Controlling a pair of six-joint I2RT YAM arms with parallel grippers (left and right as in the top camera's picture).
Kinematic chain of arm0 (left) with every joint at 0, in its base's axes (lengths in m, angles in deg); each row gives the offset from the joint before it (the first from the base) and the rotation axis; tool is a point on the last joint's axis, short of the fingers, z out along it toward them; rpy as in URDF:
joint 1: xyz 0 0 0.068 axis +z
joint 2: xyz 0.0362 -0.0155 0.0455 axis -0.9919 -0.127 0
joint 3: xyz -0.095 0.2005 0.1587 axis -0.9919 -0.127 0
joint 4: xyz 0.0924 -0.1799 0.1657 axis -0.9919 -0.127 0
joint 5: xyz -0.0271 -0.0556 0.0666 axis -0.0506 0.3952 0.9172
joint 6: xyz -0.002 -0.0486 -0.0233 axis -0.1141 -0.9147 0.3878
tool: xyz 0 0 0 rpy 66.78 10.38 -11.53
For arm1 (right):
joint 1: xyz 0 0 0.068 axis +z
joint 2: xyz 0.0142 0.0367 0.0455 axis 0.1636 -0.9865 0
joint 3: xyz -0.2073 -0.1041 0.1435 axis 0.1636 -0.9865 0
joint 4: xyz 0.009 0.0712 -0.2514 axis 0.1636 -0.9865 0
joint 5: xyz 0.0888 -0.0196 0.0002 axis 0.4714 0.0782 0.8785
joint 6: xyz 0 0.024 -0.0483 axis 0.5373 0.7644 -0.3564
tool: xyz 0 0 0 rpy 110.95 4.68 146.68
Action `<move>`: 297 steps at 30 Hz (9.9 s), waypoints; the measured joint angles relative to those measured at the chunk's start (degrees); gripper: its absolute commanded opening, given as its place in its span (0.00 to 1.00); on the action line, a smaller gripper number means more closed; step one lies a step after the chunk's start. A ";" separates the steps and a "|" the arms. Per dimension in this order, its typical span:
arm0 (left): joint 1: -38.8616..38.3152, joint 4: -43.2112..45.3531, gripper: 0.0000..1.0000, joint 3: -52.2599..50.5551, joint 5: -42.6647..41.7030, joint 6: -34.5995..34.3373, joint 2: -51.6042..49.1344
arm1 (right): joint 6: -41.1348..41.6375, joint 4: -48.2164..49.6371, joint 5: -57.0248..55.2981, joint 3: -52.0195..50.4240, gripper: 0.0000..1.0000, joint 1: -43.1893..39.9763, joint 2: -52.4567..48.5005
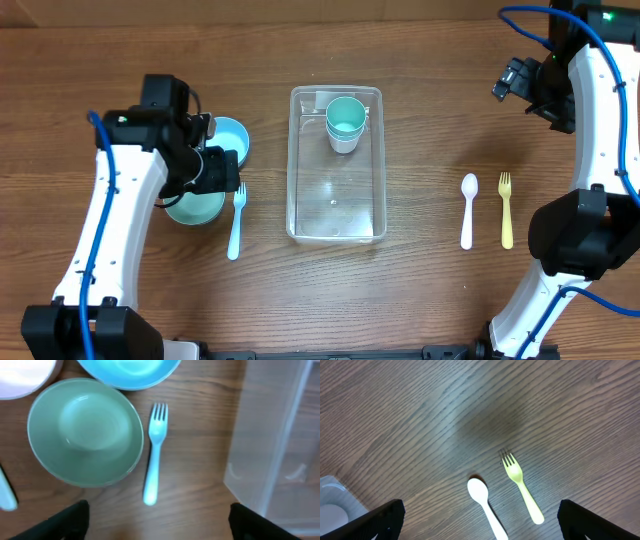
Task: Pack container
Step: 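Reach the left gripper to the mint-green bowl and grasp its rim, then carry the mint-green bowl with the left gripper into the container, then release the bowl and move the left gripper toward the light-blue bowl, then grasp the light-blue bowl rim with the left gripper, then carry the light-blue bowl into the container onto the mint-green bowl, then release the bowl and move the left gripper to the white plate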
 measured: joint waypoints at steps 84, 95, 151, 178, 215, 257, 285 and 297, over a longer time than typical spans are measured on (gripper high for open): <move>-6.45 10.27 0.04 -1.03 14.19 1.29 -8.37 | -0.02 0.00 0.02 0.00 1.00 0.00 0.00; -28.76 14.12 0.04 1.40 13.75 -3.43 3.06 | 0.00 -0.02 0.02 0.00 1.00 0.00 0.00; -31.54 5.40 0.85 16.83 19.78 -6.84 -6.29 | 0.00 -0.02 0.02 0.00 1.00 0.00 0.00; -11.85 21.11 0.61 4.26 16.09 13.42 -22.47 | -0.02 0.00 0.00 0.00 1.00 0.00 0.00; -11.10 27.54 0.36 3.23 18.67 15.87 -25.38 | 0.00 0.00 0.02 0.00 1.00 0.02 0.00; -28.52 -4.35 0.04 32.81 16.17 5.66 -15.89 | -0.02 -0.02 0.02 0.00 1.00 0.00 0.00; -42.80 6.91 0.43 14.80 9.33 -2.34 -14.86 | 0.00 0.02 0.00 0.00 1.00 0.00 0.00; -36.11 -2.12 0.54 20.50 18.56 -9.27 -7.50 | 0.00 0.00 0.00 0.00 1.00 0.02 0.00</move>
